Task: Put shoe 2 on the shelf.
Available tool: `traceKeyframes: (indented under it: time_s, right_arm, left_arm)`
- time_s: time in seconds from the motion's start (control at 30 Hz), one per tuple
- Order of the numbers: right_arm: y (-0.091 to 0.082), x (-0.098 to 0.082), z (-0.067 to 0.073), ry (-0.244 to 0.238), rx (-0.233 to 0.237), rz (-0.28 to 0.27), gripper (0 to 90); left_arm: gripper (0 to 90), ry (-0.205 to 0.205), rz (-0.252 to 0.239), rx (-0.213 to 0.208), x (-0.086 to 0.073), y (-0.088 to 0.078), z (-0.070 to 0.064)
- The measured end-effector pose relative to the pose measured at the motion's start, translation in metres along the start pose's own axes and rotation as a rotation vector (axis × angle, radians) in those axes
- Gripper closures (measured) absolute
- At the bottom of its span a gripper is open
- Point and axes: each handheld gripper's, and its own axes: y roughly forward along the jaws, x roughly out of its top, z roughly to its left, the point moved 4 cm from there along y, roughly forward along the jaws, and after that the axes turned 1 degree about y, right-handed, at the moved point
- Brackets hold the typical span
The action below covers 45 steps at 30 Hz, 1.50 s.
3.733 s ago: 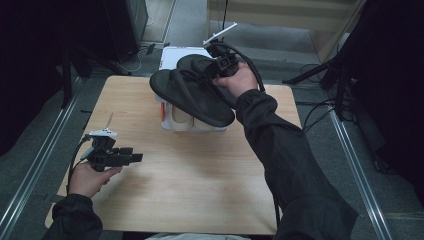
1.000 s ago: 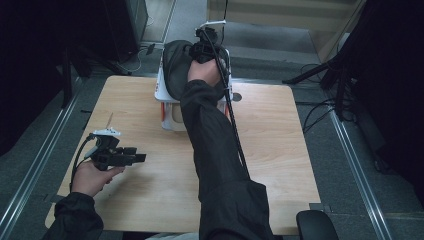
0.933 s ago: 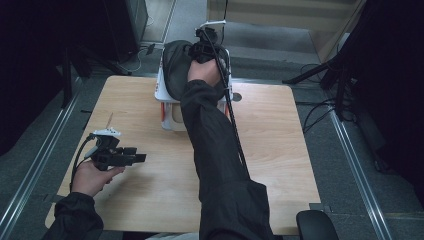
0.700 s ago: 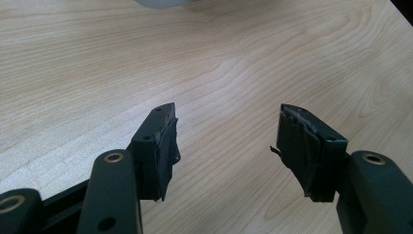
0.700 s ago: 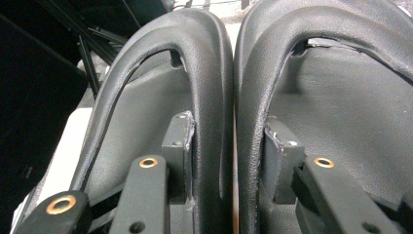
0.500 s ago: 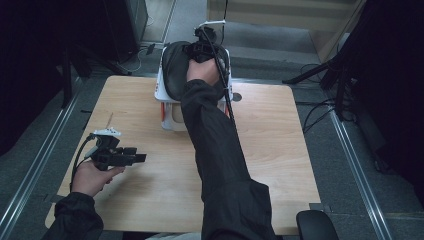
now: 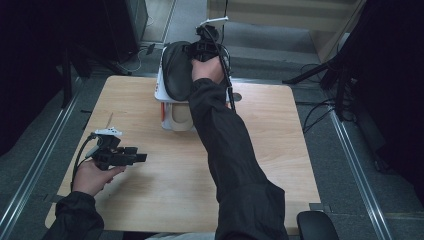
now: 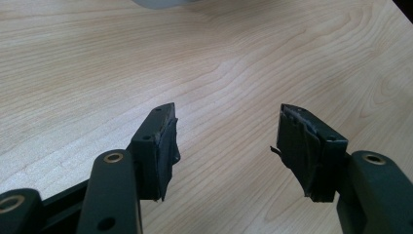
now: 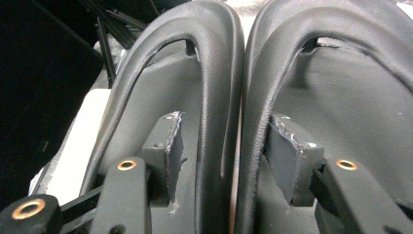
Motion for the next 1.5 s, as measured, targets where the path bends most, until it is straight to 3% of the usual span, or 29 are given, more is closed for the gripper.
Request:
traceKeyframes:
  time_s: [0.27,0.43,0.83,1.0,1.2,1.5]
  right_arm:
    - [-0.021,0.004,0.001,-0.043,0.053,-0.011,52.4]
    - [-0.033,0.0,0.003,-0.099,0.095,0.005,52.6]
    - [-0.068,-0.021,-0.001,-0.188,0.252,0.012,51.6]
    - [-0.078,-0.04,-0.004,-0.24,0.281,0.014,50.2]
    - [-0.084,-0.066,-0.012,-0.254,0.33,0.046,49.2]
    - [-0.098,-0.092,-0.013,-0.325,0.38,0.028,44.0]
  left_arm:
    - [40.5,0.004,0.004,-0.003,0.002,0.002,0.0]
    - [40.5,0.007,0.007,-0.004,0.002,0.003,0.0]
    - [40.4,0.006,0.009,-0.004,0.003,0.004,-0.001]
    - [40.4,0.002,0.008,-0.001,0.003,0.004,-0.001]
    - [40.4,0.008,0.012,0.002,0.003,0.005,-0.001]
    - [40.0,0.006,0.004,-0.018,0.003,0.004,-0.003]
